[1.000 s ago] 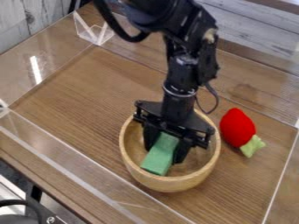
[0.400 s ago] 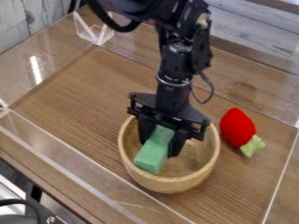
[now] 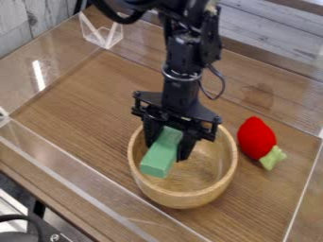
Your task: Remove the green block from the brown bowl and put it on the table
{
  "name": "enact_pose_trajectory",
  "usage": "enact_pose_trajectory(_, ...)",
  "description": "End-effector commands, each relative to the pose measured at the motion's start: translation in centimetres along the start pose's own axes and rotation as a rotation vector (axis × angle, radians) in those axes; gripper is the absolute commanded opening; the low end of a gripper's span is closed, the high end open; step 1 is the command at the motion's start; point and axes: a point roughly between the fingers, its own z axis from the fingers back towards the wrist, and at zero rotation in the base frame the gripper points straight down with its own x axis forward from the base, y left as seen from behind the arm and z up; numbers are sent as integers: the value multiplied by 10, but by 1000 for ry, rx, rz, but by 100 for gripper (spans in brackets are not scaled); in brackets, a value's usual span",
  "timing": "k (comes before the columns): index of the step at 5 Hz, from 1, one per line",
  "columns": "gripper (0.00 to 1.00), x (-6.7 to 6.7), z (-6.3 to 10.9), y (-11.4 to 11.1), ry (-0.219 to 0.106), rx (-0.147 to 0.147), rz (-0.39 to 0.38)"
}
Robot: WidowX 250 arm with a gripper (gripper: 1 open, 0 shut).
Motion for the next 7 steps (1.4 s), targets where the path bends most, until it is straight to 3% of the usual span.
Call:
enact_pose_trajectory(1, 0, 9, 19, 7, -59, -20, 15)
enact_pose_trajectory(4, 0, 15, 25, 36, -62, -18, 50)
enact_pose_trajectory(7, 0, 23, 20, 64, -48, -10, 70)
